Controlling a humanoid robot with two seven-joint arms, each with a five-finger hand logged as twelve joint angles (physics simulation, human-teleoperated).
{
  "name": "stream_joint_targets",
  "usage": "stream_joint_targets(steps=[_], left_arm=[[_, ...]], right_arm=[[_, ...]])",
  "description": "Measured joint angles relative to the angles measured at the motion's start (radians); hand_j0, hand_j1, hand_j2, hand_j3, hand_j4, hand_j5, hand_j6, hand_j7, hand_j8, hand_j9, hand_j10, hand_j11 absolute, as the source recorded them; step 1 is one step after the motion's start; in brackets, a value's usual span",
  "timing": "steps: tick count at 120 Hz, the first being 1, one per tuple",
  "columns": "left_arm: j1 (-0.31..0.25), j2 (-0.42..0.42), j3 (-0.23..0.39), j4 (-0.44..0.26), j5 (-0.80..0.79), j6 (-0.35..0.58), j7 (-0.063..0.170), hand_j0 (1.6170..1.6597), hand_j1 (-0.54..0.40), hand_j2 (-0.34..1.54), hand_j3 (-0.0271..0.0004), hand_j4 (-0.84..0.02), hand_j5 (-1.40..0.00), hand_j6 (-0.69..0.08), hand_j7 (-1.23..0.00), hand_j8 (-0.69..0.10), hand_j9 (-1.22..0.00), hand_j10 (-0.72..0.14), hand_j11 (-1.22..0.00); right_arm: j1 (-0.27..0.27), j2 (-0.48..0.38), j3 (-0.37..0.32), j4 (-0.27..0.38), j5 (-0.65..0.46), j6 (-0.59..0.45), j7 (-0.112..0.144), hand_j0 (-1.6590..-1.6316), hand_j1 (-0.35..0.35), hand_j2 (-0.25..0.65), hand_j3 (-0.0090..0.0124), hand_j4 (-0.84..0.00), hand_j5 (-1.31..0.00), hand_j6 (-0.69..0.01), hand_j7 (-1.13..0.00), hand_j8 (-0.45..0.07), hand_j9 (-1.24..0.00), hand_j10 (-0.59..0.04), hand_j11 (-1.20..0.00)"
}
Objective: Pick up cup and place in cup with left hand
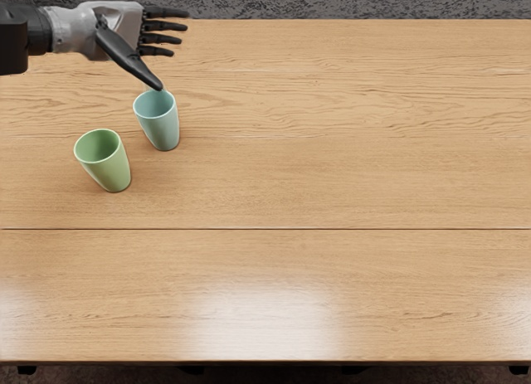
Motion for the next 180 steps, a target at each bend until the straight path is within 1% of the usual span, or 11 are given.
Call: stream_joint_targets(steps=[9, 17, 24, 36, 43, 54, 76, 90, 130, 180], left_arm=[[-0.008, 0.005, -0.002, 0.001, 0.033, 0.0, 0.027, 1.6581, 0.323, 0.0, 0.0, -0.023, -0.03, -0.022, -0.03, -0.022, -0.03, -0.022, -0.03], [-0.01, 0.003, -0.004, 0.001, 0.071, 0.0, 0.044, 1.6581, 0.323, 0.0, 0.0, -0.023, -0.03, -0.023, -0.03, -0.022, -0.03, -0.022, -0.03], [-0.028, 0.0, -0.001, 0.0, 0.094, 0.0, 0.058, 1.6581, 0.323, 0.0, 0.0, -0.023, -0.03, -0.023, -0.03, -0.023, -0.03, -0.022, -0.03], [-0.034, 0.0, 0.003, -0.005, 0.132, 0.0, 0.074, 1.6581, 0.323, 0.0, 0.0, -0.023, -0.03, -0.023, -0.03, -0.023, -0.03, -0.023, -0.03], [-0.036, 0.003, 0.005, -0.02, 0.161, 0.0, 0.084, 1.6581, 0.323, 0.0, 0.0, -0.024, -0.03, -0.024, -0.03, -0.023, -0.03, -0.023, -0.03], [-0.04, -0.002, 0.006, -0.038, 0.202, 0.0, 0.092, 1.6581, 0.322, 0.0, 0.0, -0.024, -0.03, -0.024, -0.03, -0.024, -0.03, -0.023, -0.03], [-0.039, -0.006, 0.02, -0.097, 0.291, 0.0, 0.098, 1.6581, 0.322, 0.0, 0.0, -0.025, -0.03, -0.025, -0.03, -0.025, -0.03, -0.024, -0.03], [-0.04, -0.013, 0.025, -0.115, 0.339, 0.0, 0.099, 1.6581, 0.322, 0.0, 0.0, -0.025, -0.03, -0.026, -0.03, -0.025, -0.03, -0.025, -0.03], [-0.038, -0.035, 0.028, -0.124, 0.451, 0.0, 0.098, 1.6581, 0.322, 0.0, 0.0, -0.025, -0.03, -0.026, -0.03, -0.026, -0.03, -0.025, -0.03], [-0.036, -0.063, 0.03, -0.123, 0.554, 0.0, 0.097, 1.6581, 0.322, 0.0, 0.0, -0.026, -0.03, -0.026, -0.03, -0.026, -0.03, -0.025, -0.03]], right_arm=[[0.0, 0.0, 0.0, 0.0, 0.0, 0.0, 0.0, -1.6581, -0.349, 0.0, 0.0, -0.001, 0.0, -0.001, 0.0, -0.001, 0.0, -0.001, 0.0], [0.0, 0.0, 0.0, 0.0, 0.0, 0.0, 0.0, -1.6581, -0.349, 0.0, 0.0, -0.001, 0.0, -0.001, 0.0, -0.001, 0.0, -0.001, 0.0], [0.0, 0.0, 0.0, 0.0, 0.0, 0.0, 0.0, -1.6581, -0.349, 0.0, 0.0, -0.001, 0.0, -0.001, 0.0, -0.001, 0.0, -0.001, 0.0], [0.0, 0.0, 0.0, 0.0, 0.0, 0.0, 0.0, -1.6581, -0.349, 0.0, 0.0, -0.001, 0.0, -0.001, 0.0, -0.001, 0.0, -0.001, 0.0], [0.0, 0.0, 0.0, 0.0, 0.0, 0.0, 0.0, -1.6581, -0.349, 0.0, 0.0, -0.001, 0.0, -0.001, 0.0, -0.001, 0.0, -0.001, 0.0], [0.0, 0.0, 0.0, 0.0, 0.0, 0.0, 0.0, -1.6581, -0.349, 0.0, 0.0, -0.001, 0.0, -0.001, 0.0, -0.001, 0.0, -0.001, 0.0], [0.0, 0.0, 0.0, 0.0, 0.0, 0.0, 0.0, -1.6581, -0.349, 0.0, 0.0, -0.001, 0.0, -0.001, 0.0, -0.001, 0.0, -0.001, 0.0], [0.0, 0.0, 0.0, 0.0, 0.0, 0.0, 0.0, -1.6581, -0.349, 0.0, 0.0, -0.001, 0.0, -0.001, 0.0, -0.001, 0.0, -0.001, 0.0], [0.0, 0.0, 0.0, 0.0, 0.0, 0.0, 0.0, -1.6581, -0.349, 0.0, 0.0, -0.001, 0.0, -0.001, 0.0, -0.001, 0.0, -0.001, 0.0], [0.0, 0.0, 0.0, 0.0, 0.0, 0.0, 0.0, -1.6581, -0.349, 0.0, 0.0, -0.001, 0.0, -0.001, 0.0, -0.001, 0.0, -0.001, 0.0]])
